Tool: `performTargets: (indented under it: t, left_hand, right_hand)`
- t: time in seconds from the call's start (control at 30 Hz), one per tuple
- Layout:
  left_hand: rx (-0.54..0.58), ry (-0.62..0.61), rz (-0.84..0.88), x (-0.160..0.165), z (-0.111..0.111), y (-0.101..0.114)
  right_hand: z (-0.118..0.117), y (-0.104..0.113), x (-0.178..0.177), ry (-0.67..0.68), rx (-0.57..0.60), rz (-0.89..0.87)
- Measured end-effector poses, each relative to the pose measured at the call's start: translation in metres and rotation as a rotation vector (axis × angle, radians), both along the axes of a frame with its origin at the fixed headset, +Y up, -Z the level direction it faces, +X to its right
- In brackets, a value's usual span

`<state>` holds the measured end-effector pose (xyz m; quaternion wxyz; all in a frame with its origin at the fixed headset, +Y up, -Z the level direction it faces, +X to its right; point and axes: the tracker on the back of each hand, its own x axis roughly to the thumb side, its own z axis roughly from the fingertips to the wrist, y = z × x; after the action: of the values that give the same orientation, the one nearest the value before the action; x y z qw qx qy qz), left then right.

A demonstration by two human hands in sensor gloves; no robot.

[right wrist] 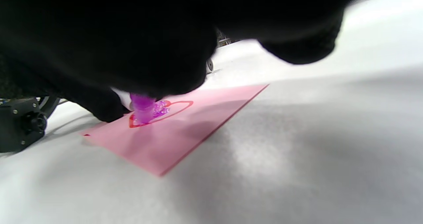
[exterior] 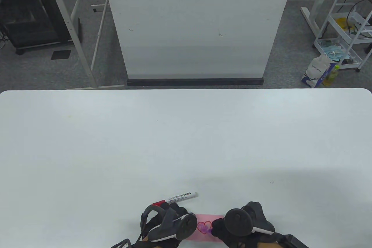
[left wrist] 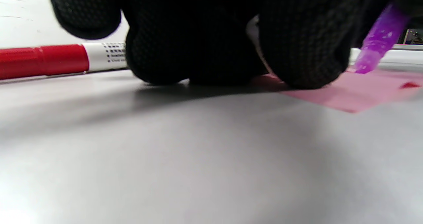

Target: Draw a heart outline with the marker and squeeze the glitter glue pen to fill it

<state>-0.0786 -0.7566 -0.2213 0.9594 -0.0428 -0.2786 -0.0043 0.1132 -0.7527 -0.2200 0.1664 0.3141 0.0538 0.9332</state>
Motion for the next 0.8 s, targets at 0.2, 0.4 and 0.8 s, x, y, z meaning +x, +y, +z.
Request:
performTargets:
  t: [0.2, 0.4, 0.8]
  left_hand:
    - [0.002, 0.000, -0.001, 0.0002, -0.0001, 0.0001]
    - [0.000, 0.000, 0.000, 0.0002, -0.0001, 0.0000]
    - [-0.001, -0.001, 0.001, 0.0001, -0.0001, -0.0001]
  right_hand:
    - [-0.0011, 0.0029, 0.0015, -0.036, 0.038, 0.023]
    - [-0.0003, 0.0004, -0.0022, -0.009, 0.006, 0.006]
    - [0.0015, 0.0010, -0.0031, -0.044, 0.061, 0.012]
